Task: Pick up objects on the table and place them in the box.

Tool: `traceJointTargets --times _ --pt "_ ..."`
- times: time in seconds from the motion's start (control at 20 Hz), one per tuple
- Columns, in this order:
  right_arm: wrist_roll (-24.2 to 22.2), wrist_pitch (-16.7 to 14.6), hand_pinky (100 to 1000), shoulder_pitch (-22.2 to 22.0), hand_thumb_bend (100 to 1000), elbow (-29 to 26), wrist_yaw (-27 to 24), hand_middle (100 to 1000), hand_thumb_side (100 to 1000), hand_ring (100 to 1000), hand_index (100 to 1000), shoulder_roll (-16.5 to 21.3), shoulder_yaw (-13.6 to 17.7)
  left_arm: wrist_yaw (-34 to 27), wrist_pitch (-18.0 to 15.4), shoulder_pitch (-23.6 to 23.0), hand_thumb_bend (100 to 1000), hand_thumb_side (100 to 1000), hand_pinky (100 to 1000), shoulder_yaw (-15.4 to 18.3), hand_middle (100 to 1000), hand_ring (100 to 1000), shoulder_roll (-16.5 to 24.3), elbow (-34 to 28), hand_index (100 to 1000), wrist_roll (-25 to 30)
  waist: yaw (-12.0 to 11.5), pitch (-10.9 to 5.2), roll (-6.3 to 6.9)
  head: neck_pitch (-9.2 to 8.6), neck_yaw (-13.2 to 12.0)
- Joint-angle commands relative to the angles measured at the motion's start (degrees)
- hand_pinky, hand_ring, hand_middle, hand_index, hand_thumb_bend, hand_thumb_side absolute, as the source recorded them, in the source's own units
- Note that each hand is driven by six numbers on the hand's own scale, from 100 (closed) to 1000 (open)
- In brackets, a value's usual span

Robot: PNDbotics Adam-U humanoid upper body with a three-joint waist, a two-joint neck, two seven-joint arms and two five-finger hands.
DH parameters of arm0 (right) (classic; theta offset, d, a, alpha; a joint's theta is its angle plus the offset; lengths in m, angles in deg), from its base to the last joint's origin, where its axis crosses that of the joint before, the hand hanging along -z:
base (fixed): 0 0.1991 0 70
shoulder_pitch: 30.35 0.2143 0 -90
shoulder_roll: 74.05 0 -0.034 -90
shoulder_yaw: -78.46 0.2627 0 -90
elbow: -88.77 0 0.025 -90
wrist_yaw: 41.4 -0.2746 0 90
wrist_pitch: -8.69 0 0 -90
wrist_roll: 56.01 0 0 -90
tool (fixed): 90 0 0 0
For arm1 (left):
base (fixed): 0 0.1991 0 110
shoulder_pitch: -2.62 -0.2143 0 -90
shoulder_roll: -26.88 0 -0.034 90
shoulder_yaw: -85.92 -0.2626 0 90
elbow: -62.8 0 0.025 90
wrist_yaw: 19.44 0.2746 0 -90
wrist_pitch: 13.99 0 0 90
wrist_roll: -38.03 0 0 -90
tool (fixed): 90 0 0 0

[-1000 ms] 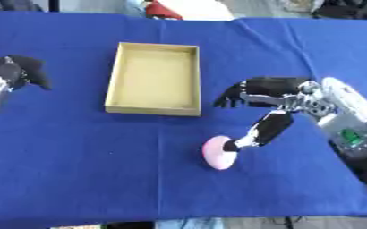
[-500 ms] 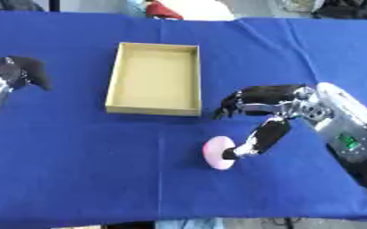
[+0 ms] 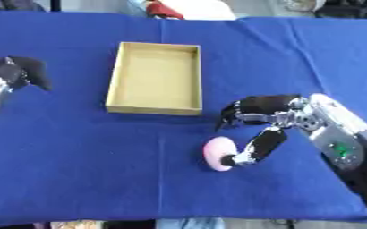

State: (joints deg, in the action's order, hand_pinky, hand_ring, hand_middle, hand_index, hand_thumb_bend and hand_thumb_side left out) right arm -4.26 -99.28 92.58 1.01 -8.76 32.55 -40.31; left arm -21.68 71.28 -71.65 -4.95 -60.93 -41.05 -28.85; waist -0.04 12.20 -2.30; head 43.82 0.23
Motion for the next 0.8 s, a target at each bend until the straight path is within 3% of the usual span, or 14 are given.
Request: traceJointTargets --times 0.05,0.35,0.45,0.65,0.8 --pt "0.8 -0.6 730 0.1 442 0.8 1.4 782 715 771 813 0.5 0.4 0.1 -0.1 0.8 100 826 737 0.1 575 602 0.7 -0.6 776 0.2 -0.1 -0.66 0.24 0.3 0.3" --pt "4.7 -2.0 711 -0.8 384 2.4 4.2 752 684 743 762 -0.5 0.8 0.1 -0.1 1.0 100 826 737 0.1 576 603 0.7 -0.7 776 0.2 -0.2 -0.41 0.46 0.3 0.5" --pt "7.7 -2.2 698 -1.0 316 3.0 5.2 721 626 720 707 -0.7 1.2 0.1 -0.1 1.0 100 826 738 0.1 576 603 0.6 -0.7 776 0.2 -0.2 -0.39 0.5 0.3 0.5" --pt "16.5 -2.5 653 -1.2 143 3.5 7.2 630 465 651 445 -0.8 2.0 0.1 -0.2 1.0 100 824 738 0.1 576 603 0.6 -0.7 776 0.2 -0.2 -0.42 0.59 0.3 0.5" --pt "21.9 -2.3 637 -1.3 100 3.6 7.0 602 414 626 402 -0.4 2.8 0.1 -0.2 1.0 100 825 738 0.1 576 603 0.7 -0.7 776 0.2 -0.1 -0.48 0.61 0.3 0.5"
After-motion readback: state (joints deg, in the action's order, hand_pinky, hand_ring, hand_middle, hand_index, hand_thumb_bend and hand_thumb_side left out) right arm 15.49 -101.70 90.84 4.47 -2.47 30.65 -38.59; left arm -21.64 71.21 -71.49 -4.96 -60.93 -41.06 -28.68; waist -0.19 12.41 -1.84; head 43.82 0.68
